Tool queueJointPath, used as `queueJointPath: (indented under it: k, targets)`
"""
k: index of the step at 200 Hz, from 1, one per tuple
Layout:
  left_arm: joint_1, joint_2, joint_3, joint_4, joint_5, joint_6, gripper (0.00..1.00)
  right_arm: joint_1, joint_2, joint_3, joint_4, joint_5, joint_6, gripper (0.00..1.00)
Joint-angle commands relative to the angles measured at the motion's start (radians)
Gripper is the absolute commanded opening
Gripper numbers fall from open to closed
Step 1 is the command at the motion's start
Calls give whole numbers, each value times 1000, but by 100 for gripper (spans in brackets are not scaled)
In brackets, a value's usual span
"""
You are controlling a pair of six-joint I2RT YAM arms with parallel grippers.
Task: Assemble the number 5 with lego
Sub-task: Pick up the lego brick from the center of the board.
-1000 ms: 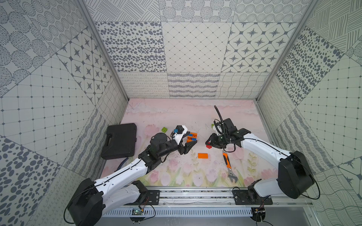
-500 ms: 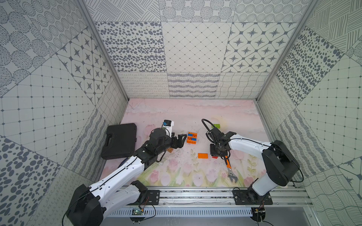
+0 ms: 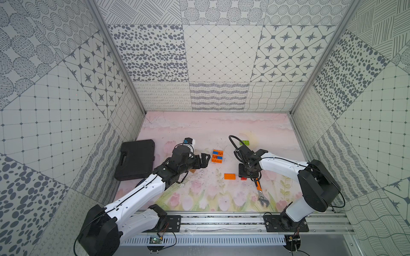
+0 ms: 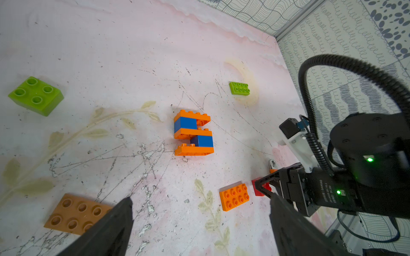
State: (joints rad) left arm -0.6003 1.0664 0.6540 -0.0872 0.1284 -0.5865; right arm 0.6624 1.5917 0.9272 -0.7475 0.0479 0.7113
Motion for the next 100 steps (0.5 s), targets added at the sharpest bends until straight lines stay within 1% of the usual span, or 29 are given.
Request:
queueJointPath:
  k: [1,5,13,18,42,100]
  targets:
    - [10,43,16,26,115,-57,99,10,-24,-9,-18,3,20,44]
    - [8,46,17,28,121,-58,99,11,-24,-12,-19,5,20,42]
    - [7,51,19,28,127,-60,99,12,-22,-15,-16,9,22,35]
    - [8,52,22,25,129,-60,99,12,-18,-16,-16,7,23,33]
    - [8,46,11,13,116,-65,99,12,-9,-7,-25,11,25,39]
    - [8,55,12,8,123,-61,99,14,12,7,-37,10,25,40]
